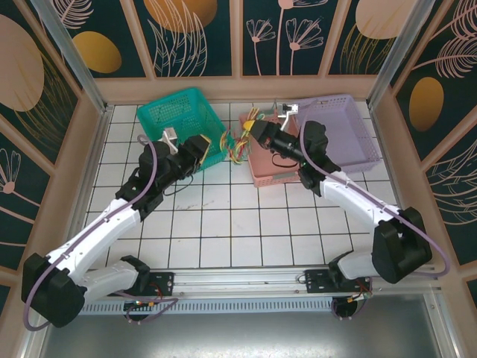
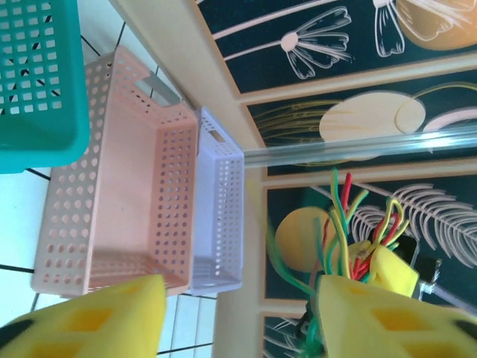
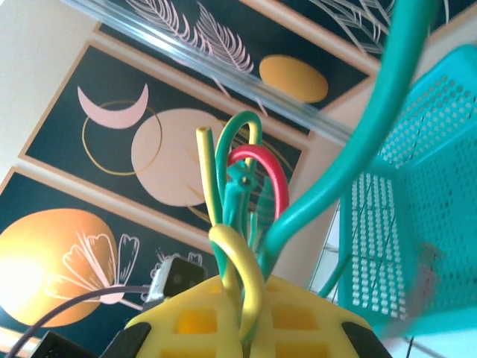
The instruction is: Untangle the cables
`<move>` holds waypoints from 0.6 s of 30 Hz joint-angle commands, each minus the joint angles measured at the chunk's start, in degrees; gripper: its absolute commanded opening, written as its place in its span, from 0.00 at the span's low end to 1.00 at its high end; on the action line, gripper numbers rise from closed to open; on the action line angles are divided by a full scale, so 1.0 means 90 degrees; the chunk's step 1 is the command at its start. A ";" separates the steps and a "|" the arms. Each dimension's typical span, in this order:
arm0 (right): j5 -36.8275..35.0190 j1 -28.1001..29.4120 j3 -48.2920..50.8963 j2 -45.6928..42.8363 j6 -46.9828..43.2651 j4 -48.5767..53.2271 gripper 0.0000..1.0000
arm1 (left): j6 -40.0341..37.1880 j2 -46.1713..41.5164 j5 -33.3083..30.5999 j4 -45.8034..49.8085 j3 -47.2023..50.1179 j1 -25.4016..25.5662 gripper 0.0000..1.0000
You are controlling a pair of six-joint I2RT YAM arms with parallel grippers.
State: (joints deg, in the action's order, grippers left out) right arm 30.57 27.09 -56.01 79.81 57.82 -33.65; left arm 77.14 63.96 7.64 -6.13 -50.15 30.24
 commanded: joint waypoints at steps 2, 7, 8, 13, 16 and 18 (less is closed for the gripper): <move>0.0755 -0.0069 -0.0692 0.0238 -0.0694 -0.0205 0.00 | -0.0329 -0.0027 0.0227 0.0239 -0.0579 -0.0029 0.71; 0.1790 -0.0002 -0.1403 0.0621 -0.1845 0.0530 0.00 | -0.0614 0.0358 0.0763 0.0928 -0.1526 0.0007 0.72; 0.1989 -0.0012 -0.1477 0.0689 -0.1940 0.0571 0.00 | -0.0765 0.0438 0.0803 0.1189 -0.1688 0.0002 0.72; 0.3028 0.0036 -0.1983 0.1217 -0.1841 0.0668 0.00 | -0.1257 0.1015 0.1482 0.1755 -0.2024 0.0014 0.73; 0.3142 0.0138 -0.2106 0.1351 -0.1828 0.0726 0.00 | -0.1326 0.1131 0.1360 0.1752 -0.1986 0.0019 0.71; 0.3161 0.0171 -0.2129 0.1409 -0.1747 0.0684 0.00 | -0.1292 0.1215 0.1368 0.1562 -0.1960 0.0015 0.64</move>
State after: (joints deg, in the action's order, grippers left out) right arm 54.63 27.79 -72.69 92.03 43.31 -26.48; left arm 67.24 74.35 18.24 7.44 -67.88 30.33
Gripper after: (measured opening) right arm 0.060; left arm 0.660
